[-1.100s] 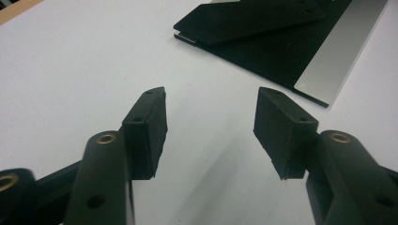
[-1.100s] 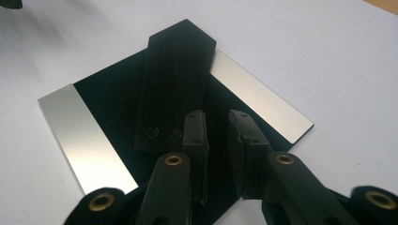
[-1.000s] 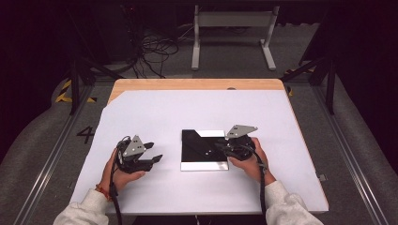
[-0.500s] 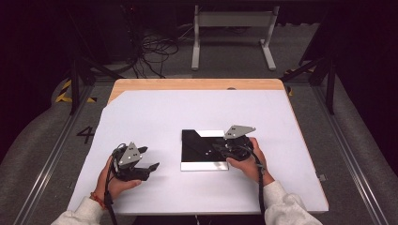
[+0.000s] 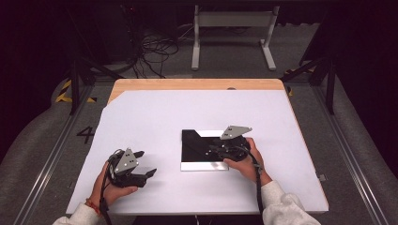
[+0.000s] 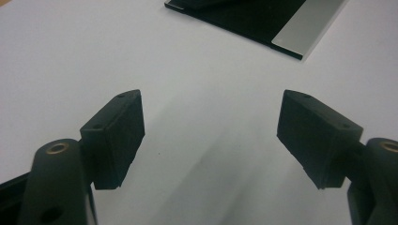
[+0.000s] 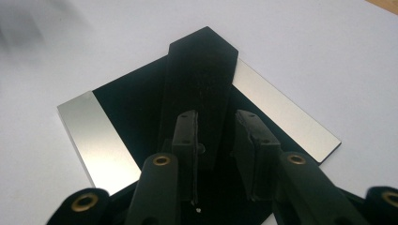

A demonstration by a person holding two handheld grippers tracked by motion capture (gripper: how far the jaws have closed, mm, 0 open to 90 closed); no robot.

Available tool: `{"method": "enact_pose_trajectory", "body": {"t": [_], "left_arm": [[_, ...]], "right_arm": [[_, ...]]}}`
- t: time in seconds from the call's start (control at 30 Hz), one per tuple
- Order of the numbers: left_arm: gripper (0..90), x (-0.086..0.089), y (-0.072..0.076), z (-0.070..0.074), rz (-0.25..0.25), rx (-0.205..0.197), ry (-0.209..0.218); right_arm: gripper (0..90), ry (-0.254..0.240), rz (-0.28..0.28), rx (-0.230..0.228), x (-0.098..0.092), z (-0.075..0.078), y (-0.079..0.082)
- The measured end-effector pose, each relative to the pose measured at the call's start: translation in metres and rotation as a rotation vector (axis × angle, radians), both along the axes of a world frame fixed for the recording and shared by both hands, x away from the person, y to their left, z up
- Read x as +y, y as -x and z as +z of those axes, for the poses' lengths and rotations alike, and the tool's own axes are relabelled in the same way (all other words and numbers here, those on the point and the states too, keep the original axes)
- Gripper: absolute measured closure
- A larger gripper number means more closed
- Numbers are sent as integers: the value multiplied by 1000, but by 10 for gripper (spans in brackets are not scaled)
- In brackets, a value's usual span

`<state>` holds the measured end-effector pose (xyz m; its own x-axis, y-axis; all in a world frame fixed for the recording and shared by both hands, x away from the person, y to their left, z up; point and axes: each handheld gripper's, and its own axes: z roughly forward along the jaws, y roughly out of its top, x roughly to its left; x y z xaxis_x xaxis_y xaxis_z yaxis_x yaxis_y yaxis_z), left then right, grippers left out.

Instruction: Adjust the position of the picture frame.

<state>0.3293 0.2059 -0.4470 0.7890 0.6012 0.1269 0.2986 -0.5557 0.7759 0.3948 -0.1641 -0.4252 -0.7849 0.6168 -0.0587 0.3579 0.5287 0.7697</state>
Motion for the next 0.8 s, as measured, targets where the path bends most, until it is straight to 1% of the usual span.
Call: {"method": "enact_pose_trajectory", "body": {"t": [0.2, 0.23, 0.33, 0.37, 0.5, 0.57, 0.63, 0.77, 0.8], "left_arm": [[248, 5, 8, -2, 4, -7, -3], [248, 5, 10, -2, 4, -6, 4], [247, 7, 13, -3, 6, -4, 0], [247, 8, 14, -3, 3, -4, 5], [251, 9, 16, -5, 2, 0, 3], [250, 9, 16, -6, 5, 0, -9], [248, 9, 15, -6, 3, 1, -1], [248, 9, 17, -10, -6, 1, -12], [248, 9, 17, -11, -5, 3, -23]], "right_arm": [[702, -9, -3, -1, 5, 2, -1], [700, -8, -1, -2, 6, 2, 0], [692, -9, -1, -7, 7, 3, 0], [689, -9, -3, -5, 8, 3, 0], [677, -9, 0, -8, 10, 4, 0], [673, -10, -3, -7, 11, 4, -1], [669, -6, 0, -10, 14, 4, -1], [656, -2, 3, -13, 17, 4, -3], [658, -5, 5, -10, 18, 4, -4]]}}
